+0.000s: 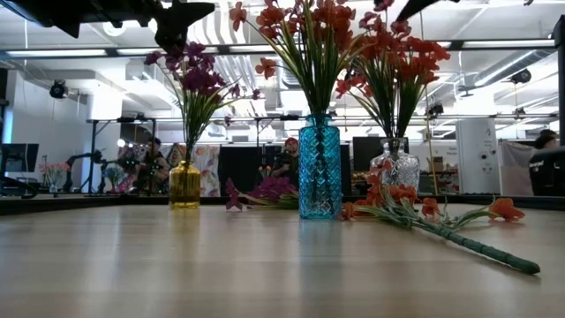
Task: Sort flowers into vase by color
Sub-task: Put the red flowers into the transparent vase, then put the orange flowers into the blue vase
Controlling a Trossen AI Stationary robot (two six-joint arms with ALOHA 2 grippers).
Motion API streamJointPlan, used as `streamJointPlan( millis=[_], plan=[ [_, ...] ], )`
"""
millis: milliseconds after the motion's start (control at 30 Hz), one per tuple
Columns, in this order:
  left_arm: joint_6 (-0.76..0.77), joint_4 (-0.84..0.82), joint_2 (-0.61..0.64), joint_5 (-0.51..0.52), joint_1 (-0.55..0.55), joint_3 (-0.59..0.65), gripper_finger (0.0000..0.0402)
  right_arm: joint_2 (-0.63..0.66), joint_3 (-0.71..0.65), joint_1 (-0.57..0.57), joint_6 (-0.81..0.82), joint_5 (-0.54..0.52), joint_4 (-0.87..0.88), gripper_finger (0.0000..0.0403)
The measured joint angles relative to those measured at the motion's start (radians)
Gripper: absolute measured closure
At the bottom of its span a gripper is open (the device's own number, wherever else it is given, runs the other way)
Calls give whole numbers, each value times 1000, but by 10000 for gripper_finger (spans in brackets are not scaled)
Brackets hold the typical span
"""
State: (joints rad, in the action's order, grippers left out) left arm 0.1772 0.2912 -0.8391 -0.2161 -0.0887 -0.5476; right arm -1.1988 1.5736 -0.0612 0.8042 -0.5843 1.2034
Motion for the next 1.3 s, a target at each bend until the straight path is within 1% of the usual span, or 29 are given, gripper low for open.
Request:
streamJointPlan(
  millis=[67, 167, 333, 433, 533, 667, 867, 1033, 1167, 1300],
  plan=[
    [15, 0, 0, 0, 0, 0, 205, 0, 34, 0, -30, 46, 0, 110],
    [83, -2, 0, 0, 2, 0, 205, 0, 87, 0, -68, 86, 0, 113],
    [195, 3, 0, 10, 33, 0, 205, 0, 169, -4, -98, 92, 46, 112],
    [238, -3, 0, 26, 90, 0, 205, 1, 202, -29, -99, 95, 78, 114],
    [271, -8, 2, 26, 173, 0, 205, 1, 223, -73, -101, 98, 92, 119],
    [372, -55, 19, 54, 280, -2, 205, 1, 228, -153, -101, 99, 92, 122],
    [556, -207, 19, 249, 479, -2, 205, 1, 228, -269, -71, 99, 93, 120],
    [711, -300, -4, 402, 609, -2, 205, 1, 226, -351, -17, 101, 94, 125],
    [793, -278, -82, 524, 700, -2, 205, 1, 226, -396, 8, 123, 102, 126],
    [840, -214, -202, 655, 764, -15, 205, 1, 226, -432, 26, 124, 101, 124]
  ],
)
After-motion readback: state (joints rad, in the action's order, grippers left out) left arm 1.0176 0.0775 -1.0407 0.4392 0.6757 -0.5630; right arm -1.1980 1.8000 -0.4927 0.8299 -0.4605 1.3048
